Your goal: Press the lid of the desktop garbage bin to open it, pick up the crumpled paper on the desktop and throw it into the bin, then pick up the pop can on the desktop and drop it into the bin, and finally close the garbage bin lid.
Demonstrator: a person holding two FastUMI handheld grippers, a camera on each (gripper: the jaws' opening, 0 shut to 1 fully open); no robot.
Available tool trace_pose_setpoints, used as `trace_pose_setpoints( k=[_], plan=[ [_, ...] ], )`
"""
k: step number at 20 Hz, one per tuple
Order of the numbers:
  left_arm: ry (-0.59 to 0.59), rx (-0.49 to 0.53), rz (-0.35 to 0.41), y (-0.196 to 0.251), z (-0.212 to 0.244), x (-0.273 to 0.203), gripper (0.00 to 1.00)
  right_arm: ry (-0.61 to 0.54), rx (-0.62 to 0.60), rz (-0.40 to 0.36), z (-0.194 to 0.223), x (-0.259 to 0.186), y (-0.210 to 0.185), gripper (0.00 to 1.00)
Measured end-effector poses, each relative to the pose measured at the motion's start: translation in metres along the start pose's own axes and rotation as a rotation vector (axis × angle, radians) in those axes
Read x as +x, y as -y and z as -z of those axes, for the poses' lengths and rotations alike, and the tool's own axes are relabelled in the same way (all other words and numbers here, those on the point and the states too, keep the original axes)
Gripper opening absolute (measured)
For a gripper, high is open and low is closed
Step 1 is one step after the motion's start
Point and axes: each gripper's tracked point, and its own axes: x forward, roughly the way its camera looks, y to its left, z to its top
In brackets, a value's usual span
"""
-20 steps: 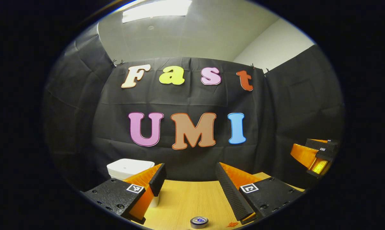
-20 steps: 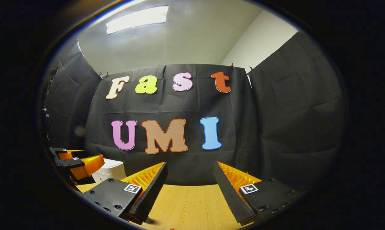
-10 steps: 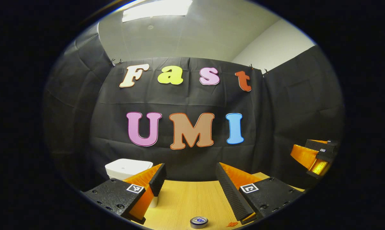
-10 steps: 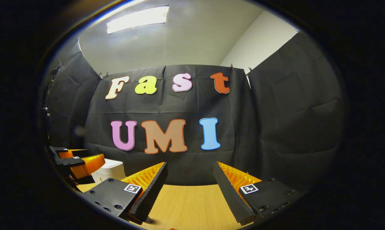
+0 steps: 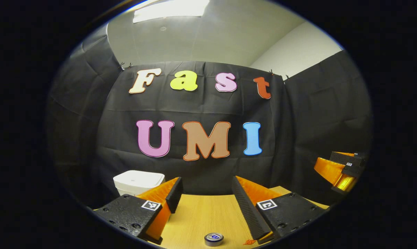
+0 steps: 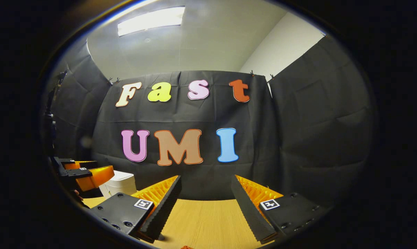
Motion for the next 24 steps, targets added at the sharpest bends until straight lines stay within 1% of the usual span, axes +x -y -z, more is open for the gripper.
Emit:
trace_pose_setpoints(
  k=[2, 3, 4, 5, 6, 7, 8, 9, 10, 11, 14, 15, 16, 19, 24],
  plan=[
    [-0.002, 0.0, 0.006, 0.002, 0.001, -0.002, 0.77, -0.002, -0.003, -0.002, 0.0, -0.001, 0.0, 0.96],
    [-0.002, 0.0, 0.007, 0.002, 0.0, -0.002, 0.69, -0.003, -0.004, -0.004, 0.001, -0.002, 0.0, 0.96],
    [-0.001, -0.001, 0.008, 0.002, 0.0, -0.002, 0.64, -0.004, -0.006, -0.005, 0.0, -0.002, -0.001, 0.96],
    [-0.001, -0.001, 0.009, 0.003, 0.0, -0.003, 0.54, -0.003, -0.008, -0.007, 0.001, -0.002, -0.001, 0.96],
    [0.0, 0.0, 0.012, 0.003, 0.0, -0.003, 0.51, -0.002, -0.009, -0.008, 0.0, -0.002, -0.001, 0.96],
    [0.0, 0.001, 0.012, 0.002, 0.0, -0.003, 0.45, -0.002, -0.009, -0.009, 0.0, -0.002, -0.001, 0.96],
    [0.0, 0.0, 0.016, 0.003, -0.001, -0.003, 0.41, -0.002, -0.009, -0.01, -0.001, -0.002, -0.001, 0.96],
    [-0.004, 0.001, 0.018, 0.003, 0.001, -0.003, 0.34, -0.002, -0.009, -0.011, 0.0, -0.002, -0.002, 0.96],
    [-0.006, 0.004, 0.018, 0.002, 0.0, -0.002, 0.31, -0.003, -0.009, -0.013, 0.0, -0.002, -0.003, 0.96],
    [-0.008, 0.006, 0.019, 0.002, 0.001, -0.003, 0.24, -0.003, -0.01, -0.013, 0.0, -0.001, -0.004, 0.96],
    [-0.018, 0.015, 0.035, 0.003, 0.002, -0.003, 0.12, -0.003, -0.013, -0.014, 0.001, -0.002, -0.005, 0.96],
    [-0.025, 0.017, 0.031, 0.0, 0.004, -0.004, 0.04, -0.002, -0.012, -0.016, 0.001, -0.002, -0.007, 0.96],
    [-0.027, 0.013, 0.031, -0.001, 0.005, -0.003, 0.0, -0.001, -0.01, -0.019, 0.0, -0.002, -0.008, 0.96],
    [-0.02, 0.012, 0.028, -0.007, 0.001, -0.002, 0.0, 0.0, -0.013, -0.019, 0.001, -0.002, -0.01, 0.96],
    [0.02, 0.033, 0.006, -0.033, -0.015, 0.012, 0.0, -0.008, -0.02, -0.017, 0.003, -0.001, -0.015, 0.96]
  ],
)
